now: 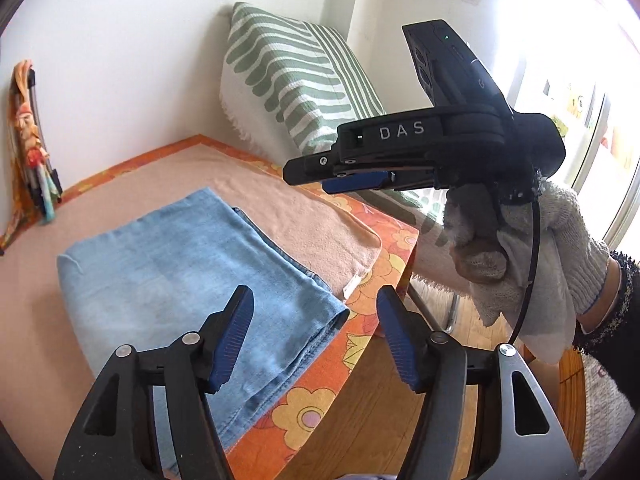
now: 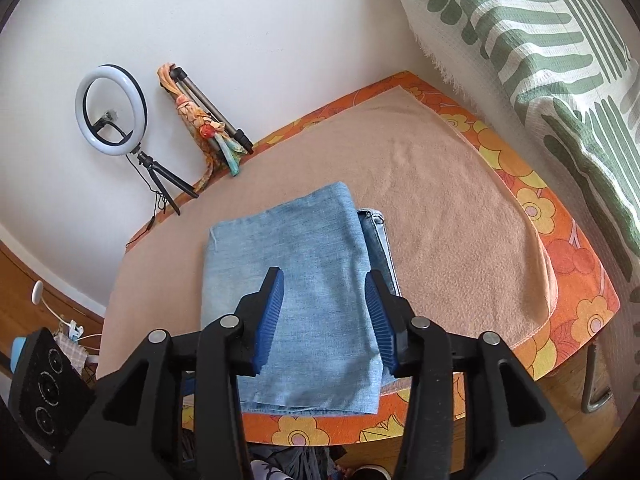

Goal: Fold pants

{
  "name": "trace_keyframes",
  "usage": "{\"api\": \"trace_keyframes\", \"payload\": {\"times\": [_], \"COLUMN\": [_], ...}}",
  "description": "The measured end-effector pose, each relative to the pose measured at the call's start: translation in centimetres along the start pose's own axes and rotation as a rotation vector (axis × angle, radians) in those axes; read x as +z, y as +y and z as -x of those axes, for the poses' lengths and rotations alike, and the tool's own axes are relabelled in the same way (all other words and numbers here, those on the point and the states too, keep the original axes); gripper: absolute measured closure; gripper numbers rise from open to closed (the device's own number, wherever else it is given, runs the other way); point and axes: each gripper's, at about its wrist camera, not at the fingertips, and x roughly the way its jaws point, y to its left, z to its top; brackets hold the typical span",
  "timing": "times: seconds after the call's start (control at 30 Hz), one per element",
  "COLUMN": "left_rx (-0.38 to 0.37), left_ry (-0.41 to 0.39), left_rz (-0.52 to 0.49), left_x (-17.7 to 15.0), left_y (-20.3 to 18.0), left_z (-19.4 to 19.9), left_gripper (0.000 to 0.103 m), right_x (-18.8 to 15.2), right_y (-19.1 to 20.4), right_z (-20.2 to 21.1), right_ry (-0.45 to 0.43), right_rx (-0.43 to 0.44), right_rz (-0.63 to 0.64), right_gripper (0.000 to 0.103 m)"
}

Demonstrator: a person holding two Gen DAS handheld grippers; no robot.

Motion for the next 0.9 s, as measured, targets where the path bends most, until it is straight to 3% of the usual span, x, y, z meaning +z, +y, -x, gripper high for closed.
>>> {"api": "trace_keyframes", "payload": {"times": [0.1,0.27,0.37,0.6,0.73,0.9], "left_rx": [0.040,0.106,0.136,0.087,0.095,0.110], "left_ry": [-0.021,-0.019,-0.012,0.020,0.036,0.058], "left_rz": [-0.024,-0.029,-0.004,0.196,0.294,0.416], "left_x": [0.2,0.1,-0.5,-2.0,-3.2,-4.8], "left_y": [0.0,0.6,1.2,6.1,9.7,13.9], "left_z": [1.0,2.4,2.8,2.9,2.8,2.5], "left_gripper": [0.023,0.021,0.021,0.021,0.021,0.021], "right_x": [-0.1,0.0,-0.2,-0.4,-0.4,-0.3], "right_y": [1.0,1.3,0.7,-1.3,-2.3,-3.7], "right_z": [0.6,0.3,-0.4,-2.5,-3.8,-5.2], "right_ry": [-0.008,-0.001,0.019,0.073,0.097,0.118], "right_rx": [0.006,0.005,-0.002,0.013,0.017,0.038], "right_rz": [0.040,0.058,0.064,0.058,0.060,0.036], "right_gripper": [0.041,0.028,0.026,0.021,0.012,0.011]}}
